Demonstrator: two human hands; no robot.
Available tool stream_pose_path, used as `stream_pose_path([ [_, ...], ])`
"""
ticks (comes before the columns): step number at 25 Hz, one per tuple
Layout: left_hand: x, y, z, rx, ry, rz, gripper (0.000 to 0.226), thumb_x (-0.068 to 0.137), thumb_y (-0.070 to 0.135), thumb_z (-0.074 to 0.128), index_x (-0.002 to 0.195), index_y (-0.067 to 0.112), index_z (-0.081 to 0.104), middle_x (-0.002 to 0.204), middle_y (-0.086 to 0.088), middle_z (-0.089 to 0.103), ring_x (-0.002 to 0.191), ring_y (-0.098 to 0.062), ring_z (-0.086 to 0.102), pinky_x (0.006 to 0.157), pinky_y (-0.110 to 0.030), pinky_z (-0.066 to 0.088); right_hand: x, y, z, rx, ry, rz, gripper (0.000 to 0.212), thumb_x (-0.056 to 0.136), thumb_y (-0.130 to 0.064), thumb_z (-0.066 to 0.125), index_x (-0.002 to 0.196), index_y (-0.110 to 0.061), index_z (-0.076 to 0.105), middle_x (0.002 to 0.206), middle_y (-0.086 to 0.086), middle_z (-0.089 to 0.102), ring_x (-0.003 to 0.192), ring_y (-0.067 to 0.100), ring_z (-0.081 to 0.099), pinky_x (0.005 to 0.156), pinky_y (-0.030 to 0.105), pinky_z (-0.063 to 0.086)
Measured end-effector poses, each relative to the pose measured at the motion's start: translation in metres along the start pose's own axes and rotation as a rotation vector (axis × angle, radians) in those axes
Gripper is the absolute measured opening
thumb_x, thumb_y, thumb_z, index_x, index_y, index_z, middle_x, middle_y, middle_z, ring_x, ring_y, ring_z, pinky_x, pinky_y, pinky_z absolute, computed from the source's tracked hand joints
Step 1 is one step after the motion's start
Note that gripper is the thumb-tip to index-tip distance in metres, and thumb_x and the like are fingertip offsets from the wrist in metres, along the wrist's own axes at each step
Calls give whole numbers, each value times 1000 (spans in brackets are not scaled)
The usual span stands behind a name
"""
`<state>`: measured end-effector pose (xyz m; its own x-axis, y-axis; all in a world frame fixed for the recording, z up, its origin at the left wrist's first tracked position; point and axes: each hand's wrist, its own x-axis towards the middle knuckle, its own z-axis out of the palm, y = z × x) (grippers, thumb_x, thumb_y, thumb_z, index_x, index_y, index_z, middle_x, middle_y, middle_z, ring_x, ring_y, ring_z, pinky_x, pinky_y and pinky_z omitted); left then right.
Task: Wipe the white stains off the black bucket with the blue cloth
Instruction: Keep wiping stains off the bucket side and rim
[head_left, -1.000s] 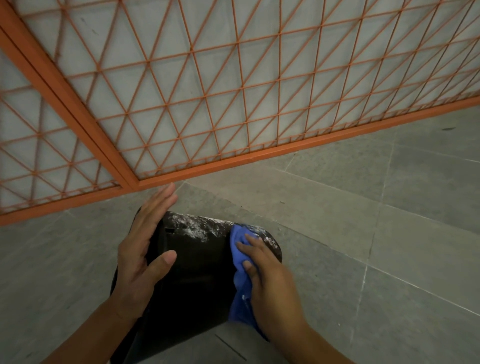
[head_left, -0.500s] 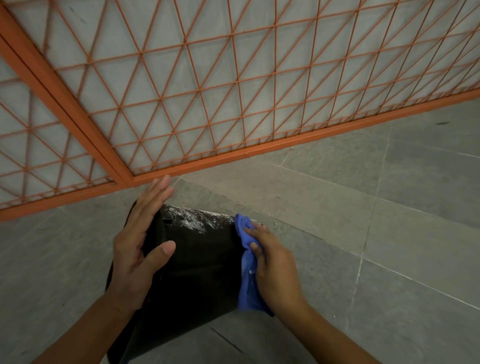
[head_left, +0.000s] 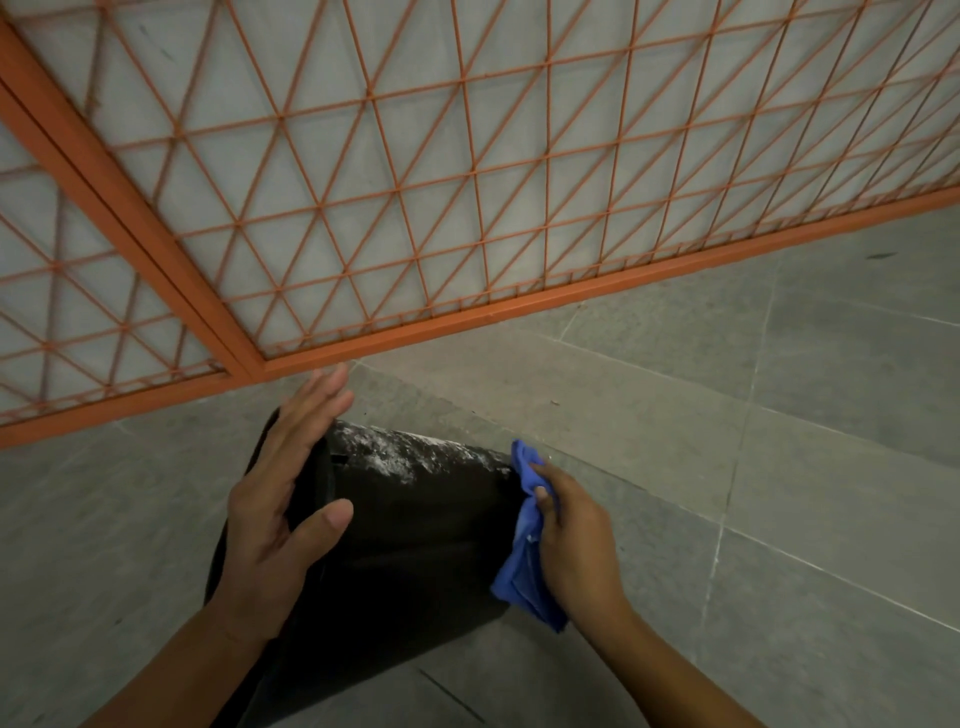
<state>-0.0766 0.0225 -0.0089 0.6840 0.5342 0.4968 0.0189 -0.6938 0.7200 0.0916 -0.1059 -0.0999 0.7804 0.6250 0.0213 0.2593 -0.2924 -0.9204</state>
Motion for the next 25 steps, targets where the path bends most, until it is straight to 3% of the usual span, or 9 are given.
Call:
stream_pose_path([
  [2, 1, 1, 0, -10, -21, 5, 76, 89, 60, 46, 137, 1, 42, 153, -8, 37, 147, -27, 24, 119, -53, 15, -14, 3, -1, 10, 27, 47, 31, 93, -9, 44, 123, -13, 52, 131, 5, 53, 123, 20, 47, 90, 8, 27],
  [5, 0, 0, -1, 18, -36, 24, 75, 89, 58, 46, 137, 0, 41, 153, -8, 37, 147, -27, 24, 119, -53, 14, -29, -11, 5, 32, -46, -82, 34, 94, -12, 43, 127, -18, 49, 137, -12, 39, 129, 4, 31, 106, 15, 20],
  [9, -1, -2, -2, -3, 13, -23, 64, 82, 33, 50, 137, 1, 41, 153, -10, 38, 147, -23, 24, 120, -35, 18, 2, -8, 7, 4, -36, -76, 31, 94, -12, 45, 123, -15, 53, 124, 0, 58, 113, 9, 50, 85, 6, 29],
  [11, 0, -1, -1, -29, 16, -24, 65, 84, 39, 52, 137, 2, 42, 152, -8, 38, 147, -23, 24, 120, -36, 18, 1, 0, 4, 38, 38, 64, 32, 95, -11, 42, 125, -13, 50, 125, 7, 58, 113, 16, 53, 80, 7, 29],
  [13, 1, 0, 1, -18, -13, -7, 73, 88, 56, 49, 136, 2, 43, 152, -6, 39, 147, -25, 25, 120, -44, 16, -19, -1, 5, 140, 69, 141, 33, 95, -8, 41, 126, -11, 48, 136, 9, 47, 119, 12, 44, 84, 2, 26],
  [16, 2, 0, 1, 25, -21, 8, 78, 88, 63, 45, 136, 1, 43, 151, -7, 39, 146, -26, 26, 120, -45, 16, -41, -20, 13, 207, -40, -14, 37, 94, -5, 40, 129, -16, 42, 144, -6, 27, 130, 3, 23, 88, -9, 19],
  [18, 1, -2, -1, 22, 4, -7, 75, 89, 57, 48, 136, 0, 42, 152, -11, 39, 146, -24, 26, 120, -37, 18, -24, -20, 16, 108, -91, -121, 36, 94, -12, 43, 128, -21, 47, 136, -12, 41, 127, 0, 32, 92, -5, 22],
  [21, 0, -4, -3, -10, 46, -46, 68, 81, 40, 54, 136, 2, 41, 150, -11, 40, 146, -18, 27, 120, -33, 20, 5, -8, 11, 21, -7, -45, 29, 94, -14, 45, 121, -18, 54, 119, 1, 62, 110, 15, 56, 77, 3, 30],
  [25, 2, -1, -3, -10, 0, -27, 72, 85, 52, 53, 136, 0, 43, 151, -5, 41, 146, -21, 28, 119, -34, 21, -17, -3, 5, 33, -23, 36, 31, 95, -14, 42, 124, -18, 51, 130, 0, 54, 115, 7, 48, 89, 3, 30],
])
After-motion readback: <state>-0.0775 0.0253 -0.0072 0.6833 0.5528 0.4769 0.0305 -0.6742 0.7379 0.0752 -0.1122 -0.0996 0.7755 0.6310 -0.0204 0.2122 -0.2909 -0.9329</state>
